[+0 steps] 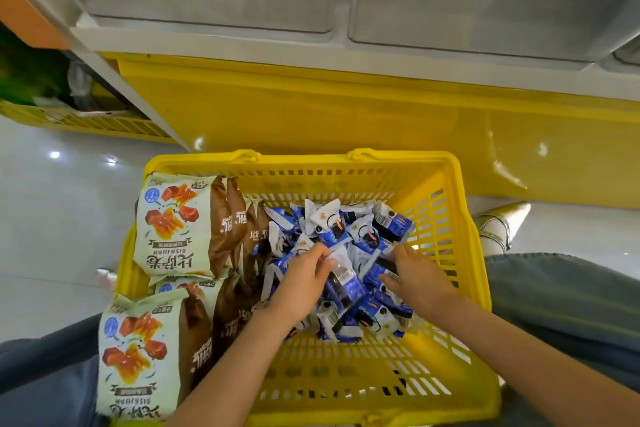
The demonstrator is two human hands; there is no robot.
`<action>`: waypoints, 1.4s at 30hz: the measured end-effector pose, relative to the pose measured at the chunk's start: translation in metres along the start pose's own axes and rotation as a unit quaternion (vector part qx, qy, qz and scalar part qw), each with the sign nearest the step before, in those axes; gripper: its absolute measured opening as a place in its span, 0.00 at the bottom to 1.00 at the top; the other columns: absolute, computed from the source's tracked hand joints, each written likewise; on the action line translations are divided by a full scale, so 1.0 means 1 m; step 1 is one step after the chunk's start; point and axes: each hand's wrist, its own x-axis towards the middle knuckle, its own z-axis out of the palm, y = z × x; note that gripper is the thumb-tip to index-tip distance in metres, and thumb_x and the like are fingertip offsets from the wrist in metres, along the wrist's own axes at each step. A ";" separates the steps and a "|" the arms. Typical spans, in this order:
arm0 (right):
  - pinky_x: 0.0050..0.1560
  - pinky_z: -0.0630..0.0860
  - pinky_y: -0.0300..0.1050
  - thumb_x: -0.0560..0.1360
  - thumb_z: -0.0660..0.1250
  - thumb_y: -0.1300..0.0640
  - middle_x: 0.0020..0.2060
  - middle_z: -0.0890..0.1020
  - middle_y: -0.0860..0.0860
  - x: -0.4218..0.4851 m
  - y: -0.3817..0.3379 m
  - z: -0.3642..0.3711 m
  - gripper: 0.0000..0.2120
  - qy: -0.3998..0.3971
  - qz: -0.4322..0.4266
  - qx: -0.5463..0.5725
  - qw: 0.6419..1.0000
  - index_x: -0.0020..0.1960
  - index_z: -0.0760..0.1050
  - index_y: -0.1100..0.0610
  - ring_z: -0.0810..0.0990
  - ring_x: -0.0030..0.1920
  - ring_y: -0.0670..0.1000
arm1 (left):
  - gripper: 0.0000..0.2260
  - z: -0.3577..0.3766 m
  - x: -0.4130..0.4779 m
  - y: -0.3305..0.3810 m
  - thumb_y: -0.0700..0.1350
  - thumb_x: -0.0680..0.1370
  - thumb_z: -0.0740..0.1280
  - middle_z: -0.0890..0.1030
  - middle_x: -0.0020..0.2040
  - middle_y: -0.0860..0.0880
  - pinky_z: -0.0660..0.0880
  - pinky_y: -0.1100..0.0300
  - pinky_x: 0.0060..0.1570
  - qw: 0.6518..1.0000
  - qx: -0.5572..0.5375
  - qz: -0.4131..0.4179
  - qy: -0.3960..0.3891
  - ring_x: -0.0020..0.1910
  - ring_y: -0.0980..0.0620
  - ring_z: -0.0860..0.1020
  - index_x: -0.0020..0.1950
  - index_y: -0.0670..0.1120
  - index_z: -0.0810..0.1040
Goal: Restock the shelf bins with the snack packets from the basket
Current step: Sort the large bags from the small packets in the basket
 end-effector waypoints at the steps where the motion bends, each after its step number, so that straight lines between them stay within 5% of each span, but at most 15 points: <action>1: 0.58 0.71 0.46 0.79 0.58 0.46 0.63 0.71 0.54 -0.005 0.000 -0.001 0.22 0.000 -0.007 0.010 1.000 0.67 0.63 0.57 0.72 0.62 0.53 | 0.04 0.005 -0.005 0.001 0.46 0.80 0.60 0.73 0.37 0.50 0.68 0.63 0.37 1.000 0.007 -0.001 -0.012 0.34 0.55 0.71 0.47 0.48 0.70; 6: 0.53 0.69 0.42 0.79 0.59 0.48 0.61 0.72 0.51 -0.025 0.001 0.013 0.17 -0.018 -0.051 0.008 0.999 0.65 0.64 0.53 0.71 0.59 0.51 | 0.10 0.033 -0.024 0.000 0.45 0.80 0.60 0.78 0.57 0.46 0.73 0.58 0.54 0.985 0.093 -0.030 -0.143 0.52 0.51 0.76 0.60 0.46 0.72; 9: 0.59 0.66 0.41 0.79 0.60 0.52 0.65 0.68 0.51 -0.022 0.000 0.017 0.21 -0.002 -0.081 0.006 0.997 0.70 0.60 0.53 0.67 0.64 0.51 | 0.14 0.036 -0.027 0.004 0.48 0.80 0.60 0.75 0.63 0.47 0.71 0.54 0.59 0.968 0.115 -0.035 -0.220 0.59 0.49 0.75 0.65 0.47 0.71; 13: 0.67 0.62 0.40 0.80 0.59 0.53 0.67 0.64 0.52 0.002 -0.015 -0.002 0.24 0.092 -0.091 0.101 0.986 0.72 0.57 0.57 0.64 0.69 0.51 | 0.15 0.009 -0.015 0.011 0.45 0.79 0.61 0.72 0.64 0.50 0.69 0.62 0.58 0.997 0.069 -0.011 0.019 0.59 0.55 0.73 0.66 0.49 0.69; 18: 0.66 0.64 0.45 0.80 0.59 0.55 0.67 0.65 0.57 0.050 -0.050 -0.029 0.23 0.152 -0.084 0.167 0.970 0.72 0.59 0.61 0.65 0.68 0.55 | 0.20 -0.027 0.006 -0.003 0.41 0.78 0.63 0.68 0.65 0.44 0.67 0.57 0.62 0.966 0.082 -0.107 0.222 0.64 0.48 0.68 0.68 0.42 0.64; 25: 0.73 0.56 0.50 0.78 0.64 0.51 0.75 0.56 0.56 0.083 -0.067 -0.018 0.35 0.001 -0.095 0.116 0.989 0.76 0.48 0.59 0.55 0.75 0.56 | 0.28 -0.015 0.025 -0.018 0.44 0.78 0.65 0.62 0.73 0.44 0.61 0.56 0.68 0.958 -0.065 -0.208 0.186 0.72 0.47 0.61 0.74 0.42 0.56; 34: 0.71 0.59 0.51 0.70 0.72 0.46 0.75 0.57 0.56 0.107 -0.068 -0.016 0.47 -0.073 -0.052 0.132 0.987 0.77 0.48 0.60 0.56 0.74 0.57 | 0.38 -0.010 0.041 -0.034 0.49 0.69 0.75 0.63 0.69 0.43 0.68 0.53 0.59 0.967 -0.029 -0.223 0.116 0.67 0.43 0.66 0.72 0.41 0.58; 39: 0.71 0.56 0.51 0.68 0.72 0.41 0.69 0.66 0.57 0.106 -0.065 -0.011 0.40 0.009 -0.061 0.034 0.997 0.72 0.61 0.56 0.60 0.71 0.58 | 0.43 0.004 0.025 -0.032 0.43 0.68 0.76 0.55 0.74 0.47 0.68 0.51 0.64 0.976 -0.046 -0.186 0.103 0.72 0.46 0.61 0.75 0.47 0.52; 42: 0.67 0.60 0.49 0.69 0.73 0.47 0.66 0.67 0.56 0.100 -0.070 -0.006 0.33 -0.006 -0.080 0.097 0.992 0.68 0.64 0.56 0.61 0.68 0.57 | 0.42 0.008 0.018 -0.034 0.43 0.70 0.74 0.54 0.76 0.47 0.66 0.51 0.66 0.975 -0.031 -0.182 0.121 0.73 0.46 0.59 0.76 0.46 0.51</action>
